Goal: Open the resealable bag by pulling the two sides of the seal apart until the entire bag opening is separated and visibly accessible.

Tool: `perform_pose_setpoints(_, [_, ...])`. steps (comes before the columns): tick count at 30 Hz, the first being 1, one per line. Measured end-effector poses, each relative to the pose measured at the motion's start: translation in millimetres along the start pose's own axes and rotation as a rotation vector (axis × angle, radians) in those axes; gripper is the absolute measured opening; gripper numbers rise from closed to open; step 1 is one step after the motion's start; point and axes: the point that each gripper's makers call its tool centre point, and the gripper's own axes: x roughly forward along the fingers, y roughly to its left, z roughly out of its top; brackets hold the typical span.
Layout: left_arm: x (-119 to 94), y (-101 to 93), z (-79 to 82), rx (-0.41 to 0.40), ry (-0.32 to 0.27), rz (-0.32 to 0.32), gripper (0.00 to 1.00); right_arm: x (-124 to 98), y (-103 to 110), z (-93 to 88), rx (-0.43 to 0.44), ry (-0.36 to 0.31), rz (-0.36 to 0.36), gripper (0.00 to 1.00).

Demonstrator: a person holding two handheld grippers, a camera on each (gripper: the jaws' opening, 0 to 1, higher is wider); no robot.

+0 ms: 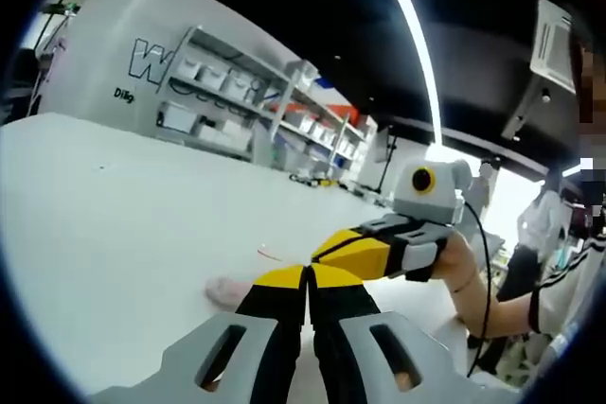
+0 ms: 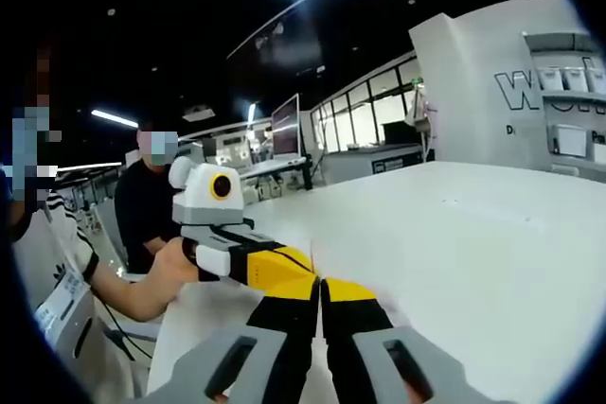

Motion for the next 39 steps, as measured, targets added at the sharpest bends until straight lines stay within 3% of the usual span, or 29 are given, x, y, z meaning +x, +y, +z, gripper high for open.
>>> perform_pose_setpoints(26, [0.0, 1.9, -2.1, 0.045, 0.016, 0.002, 0.01, 2.1, -1.7, -4.3, 0.009, 0.012, -0.015, 0.0])
perform_pose_setpoints(39, [-0.8, -0.6, -8.0, 0.159, 0.067, 0.042, 0.01, 3.0, -0.8, -8.8, -0.04, 0.039, -0.029, 0.0])
